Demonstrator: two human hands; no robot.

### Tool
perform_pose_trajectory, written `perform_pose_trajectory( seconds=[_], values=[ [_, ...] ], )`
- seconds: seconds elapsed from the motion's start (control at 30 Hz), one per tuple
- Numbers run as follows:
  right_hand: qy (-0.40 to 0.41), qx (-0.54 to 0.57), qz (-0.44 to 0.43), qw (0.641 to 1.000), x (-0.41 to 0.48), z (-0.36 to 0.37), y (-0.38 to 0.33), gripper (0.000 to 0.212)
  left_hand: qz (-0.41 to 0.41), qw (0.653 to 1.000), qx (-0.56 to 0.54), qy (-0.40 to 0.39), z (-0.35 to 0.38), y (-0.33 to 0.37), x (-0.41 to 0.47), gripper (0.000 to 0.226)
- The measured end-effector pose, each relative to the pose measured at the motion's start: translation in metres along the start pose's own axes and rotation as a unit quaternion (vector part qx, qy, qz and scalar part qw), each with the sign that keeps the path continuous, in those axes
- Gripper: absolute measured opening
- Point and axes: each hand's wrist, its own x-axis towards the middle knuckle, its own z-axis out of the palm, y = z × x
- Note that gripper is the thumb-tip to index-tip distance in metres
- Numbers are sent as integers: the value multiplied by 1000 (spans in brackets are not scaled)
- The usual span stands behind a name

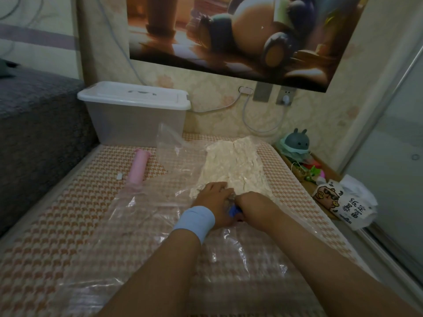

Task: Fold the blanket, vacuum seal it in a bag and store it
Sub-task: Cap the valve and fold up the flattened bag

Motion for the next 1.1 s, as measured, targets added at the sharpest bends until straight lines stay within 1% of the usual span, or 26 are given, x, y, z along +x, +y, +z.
perform_pose_trajectory(
  seconds=[0.13, 0.23, 0.3, 0.33, 0.4, 0.43, 0.47, 0.5, 0.57, 0.63, 0.67, 0.7, 0.77, 0.8, 0.87, 0.9, 1.1],
  values=[
    [-16, 6, -27, 1000, 3, 1, 1, 23, -8, 1000, 10, -14, -3, 2, -2, 98],
    [-15, 5, -77, 997, -3, -5, 0, 32, 0, 998, 54, -27, 0, 5, 2, 101],
    [-2, 35, -92, 995, -8, -9, -1, 35, 3, 998, 54, -21, 7, 2, 8, 103],
    [9, 44, -80, 996, -9, -10, -2, 34, 0, 998, 53, -17, 6, 3, 7, 103],
    [28, 15, -16, 999, -7, -11, -6, 28, -2, 1000, 27, -2, -1, 5, 0, 95],
    [17, -14, 17, 1000, -6, -12, -10, 26, -6, 1000, 11, -1, -3, 4, -3, 93],
    [0, -31, 32, 999, -4, -12, -12, 25, -11, 1000, -2, -1, -3, 3, -4, 93],
    [-12, -39, 30, 999, -3, -12, -14, 24, -11, 1000, -9, -3, -4, 2, -4, 94],
    [-7, -26, -7, 1000, -3, -12, -13, 22, -4, 1000, -8, -6, -8, 3, -7, 94],
    [15, 18, -58, 998, -6, -19, -6, 24, 0, 1000, -6, -9, -8, 3, -7, 93],
    [38, 42, -62, 996, -8, -27, -1, 26, 1, 1000, -4, -10, -7, 2, -7, 93],
    [75, 66, -43, 994, -9, -37, 6, 28, 3, 1000, -2, -11, -7, 1, -6, 94],
    [149, 112, 27, 982, -15, -48, 19, 31, 3, 1000, -1, -15, -6, 0, -6, 97],
    [156, 134, 62, 977, -19, -48, 24, 32, 3, 1000, -2, -17, -6, -1, -6, 98],
    [112, 153, 101, 977, -27, -41, 24, 31, -2, 1000, -8, -16, -4, -2, -3, 99],
    [93, 150, 99, 979, -29, -33, 22, 30, -7, 1000, -9, -14, -3, -1, -3, 99],
    [78, 156, 27, 984, -20, -3, 6, 30, -14, 1000, -9, -11, 0, 4, -2, 97]
  ],
)
